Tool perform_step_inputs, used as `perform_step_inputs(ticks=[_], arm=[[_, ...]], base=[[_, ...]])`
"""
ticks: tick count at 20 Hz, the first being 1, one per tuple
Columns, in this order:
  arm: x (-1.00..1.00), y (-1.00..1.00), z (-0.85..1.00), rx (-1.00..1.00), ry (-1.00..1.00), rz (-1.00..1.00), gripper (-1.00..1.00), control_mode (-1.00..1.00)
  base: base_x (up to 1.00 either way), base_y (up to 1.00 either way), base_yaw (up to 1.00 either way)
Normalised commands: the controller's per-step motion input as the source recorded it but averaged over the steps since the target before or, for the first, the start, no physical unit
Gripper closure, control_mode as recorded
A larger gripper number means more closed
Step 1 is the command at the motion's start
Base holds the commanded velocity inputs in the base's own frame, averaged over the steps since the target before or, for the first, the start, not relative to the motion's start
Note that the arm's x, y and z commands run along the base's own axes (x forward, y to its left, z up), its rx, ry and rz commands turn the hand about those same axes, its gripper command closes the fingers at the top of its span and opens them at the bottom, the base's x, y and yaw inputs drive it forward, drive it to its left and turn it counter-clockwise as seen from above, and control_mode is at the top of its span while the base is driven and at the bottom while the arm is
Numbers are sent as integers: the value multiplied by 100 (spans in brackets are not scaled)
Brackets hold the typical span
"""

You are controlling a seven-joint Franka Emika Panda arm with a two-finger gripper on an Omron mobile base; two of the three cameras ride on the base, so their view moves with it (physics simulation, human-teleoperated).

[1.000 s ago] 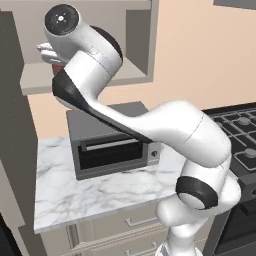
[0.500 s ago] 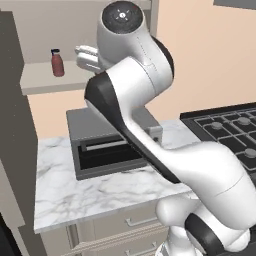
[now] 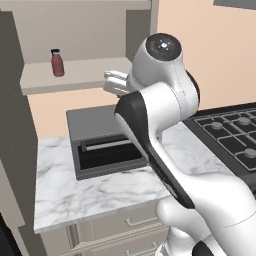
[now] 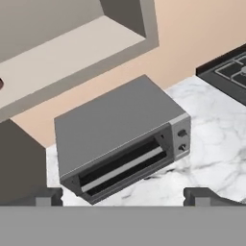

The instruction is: Sort all alcoholic drinks to one cabinet, and non-alcoholic drinks to the other.

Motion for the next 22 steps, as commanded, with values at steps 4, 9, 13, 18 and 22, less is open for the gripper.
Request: perform_step_inputs(ticks=[4,9,13,18,22], arm=[[-12,-19,0,-13,27,0,-100,-100],[-30,-41,-8,-17,13,2,-100,-100],[-24,-42,-16,-21,9,5,-100,-100],[-17,-65,-57,-2,0,4,-100,-100],[0,-30,-39,0,0,1,-100,-100]], base=[[0,0,0],[0,0,0],[0,0,0],[0,0,0],[0,0,0]])
